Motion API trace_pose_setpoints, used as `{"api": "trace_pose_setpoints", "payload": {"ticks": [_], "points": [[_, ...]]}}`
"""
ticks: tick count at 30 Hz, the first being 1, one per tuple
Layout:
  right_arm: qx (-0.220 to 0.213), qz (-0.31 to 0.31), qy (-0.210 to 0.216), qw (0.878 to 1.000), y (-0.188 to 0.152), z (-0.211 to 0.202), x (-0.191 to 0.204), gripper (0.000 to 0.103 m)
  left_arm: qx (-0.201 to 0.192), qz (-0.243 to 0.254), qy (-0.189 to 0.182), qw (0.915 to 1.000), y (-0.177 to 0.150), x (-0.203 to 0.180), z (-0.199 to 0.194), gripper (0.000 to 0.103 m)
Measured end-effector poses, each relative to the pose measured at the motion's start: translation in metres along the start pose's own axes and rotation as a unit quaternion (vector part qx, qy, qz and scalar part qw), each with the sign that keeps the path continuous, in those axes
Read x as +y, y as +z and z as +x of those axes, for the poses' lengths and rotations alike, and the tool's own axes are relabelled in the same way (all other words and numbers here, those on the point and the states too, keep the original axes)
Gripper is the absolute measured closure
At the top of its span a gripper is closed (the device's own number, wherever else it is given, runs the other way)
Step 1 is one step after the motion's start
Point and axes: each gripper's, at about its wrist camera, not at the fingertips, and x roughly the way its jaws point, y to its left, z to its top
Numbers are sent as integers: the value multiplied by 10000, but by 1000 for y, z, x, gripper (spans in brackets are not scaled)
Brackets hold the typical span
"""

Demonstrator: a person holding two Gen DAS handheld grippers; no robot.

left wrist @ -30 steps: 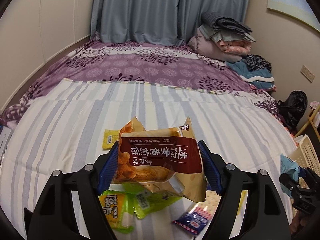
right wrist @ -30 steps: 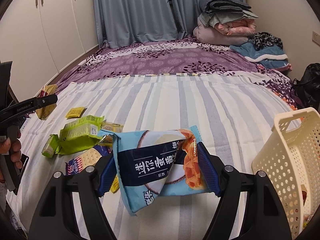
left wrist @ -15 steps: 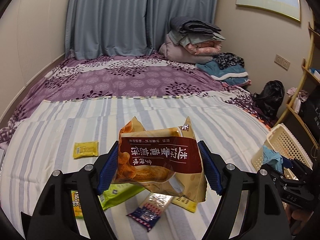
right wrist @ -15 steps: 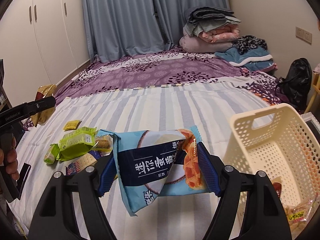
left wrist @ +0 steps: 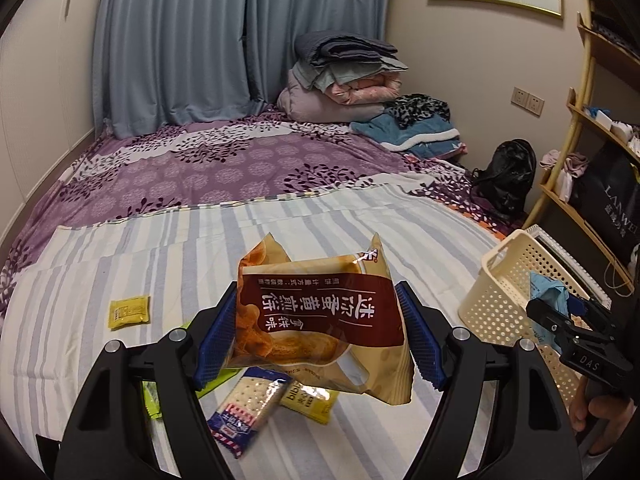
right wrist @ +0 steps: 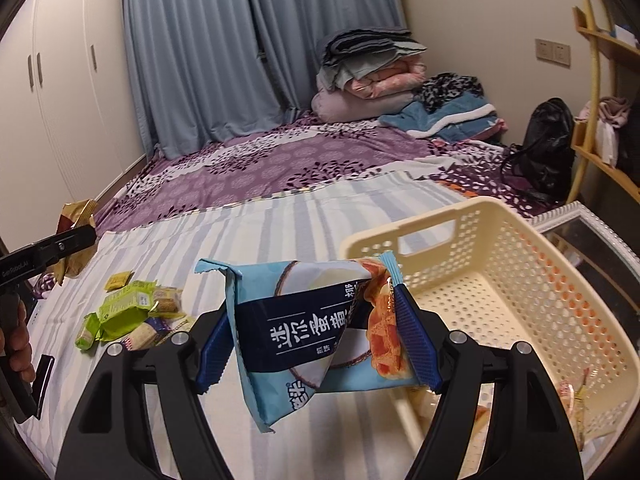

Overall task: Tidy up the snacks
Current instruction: 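Carry the light-blue bag in the right tool while the left tool carries the brown-red bag to the basket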

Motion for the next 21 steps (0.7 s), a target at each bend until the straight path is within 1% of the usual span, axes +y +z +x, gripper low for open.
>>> {"api": "trace_pose_setpoints", "payload": {"ticks": [9,21], "points": [[-70,385,-394,9985,-8,-19,-51,30,19,330,-258,9991,4,-43,2,26],[-133,816,-813,9933,-15,-39,-101,29,92,784,-628,9949,9,-100,11,26]]}}
